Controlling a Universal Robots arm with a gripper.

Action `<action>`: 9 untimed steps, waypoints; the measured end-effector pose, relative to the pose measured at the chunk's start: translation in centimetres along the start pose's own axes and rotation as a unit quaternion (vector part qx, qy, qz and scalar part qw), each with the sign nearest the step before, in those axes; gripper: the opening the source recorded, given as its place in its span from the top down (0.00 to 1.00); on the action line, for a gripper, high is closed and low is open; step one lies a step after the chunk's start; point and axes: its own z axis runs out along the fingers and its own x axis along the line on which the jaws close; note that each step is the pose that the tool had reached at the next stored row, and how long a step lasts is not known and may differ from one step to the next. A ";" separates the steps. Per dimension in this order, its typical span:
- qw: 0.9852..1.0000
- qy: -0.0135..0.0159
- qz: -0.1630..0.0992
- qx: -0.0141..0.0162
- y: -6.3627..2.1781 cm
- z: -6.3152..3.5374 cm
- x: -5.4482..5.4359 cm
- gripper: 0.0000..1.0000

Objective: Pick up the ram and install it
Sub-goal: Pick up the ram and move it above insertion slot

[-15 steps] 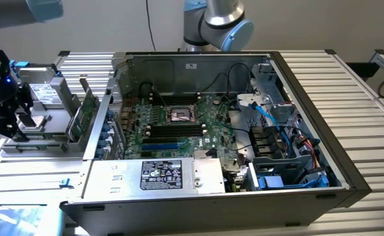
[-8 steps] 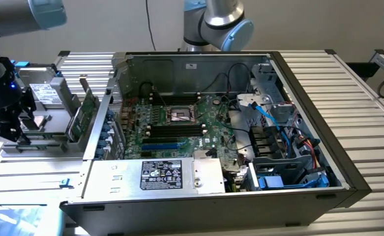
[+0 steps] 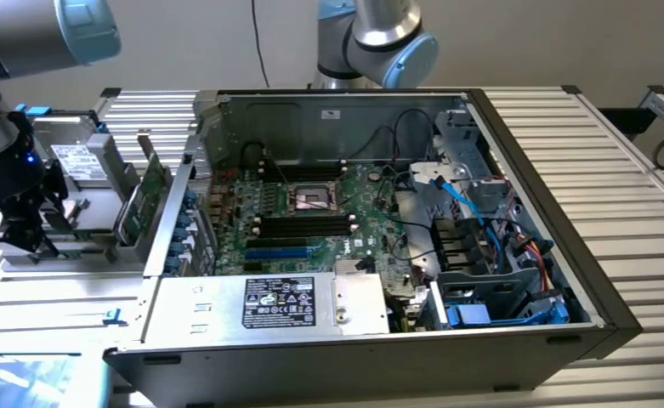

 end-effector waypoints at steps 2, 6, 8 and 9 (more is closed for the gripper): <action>1.000 0.000 0.000 0.000 -0.08 0.28 0.0 0.51; 1.000 0.000 -0.001 0.000 -0.23 0.83 0.0 0.51; 1.000 0.000 -0.001 0.000 -0.27 1.16 0.0 0.51; 1.000 0.000 -0.001 0.000 -0.29 1.28 0.0 0.51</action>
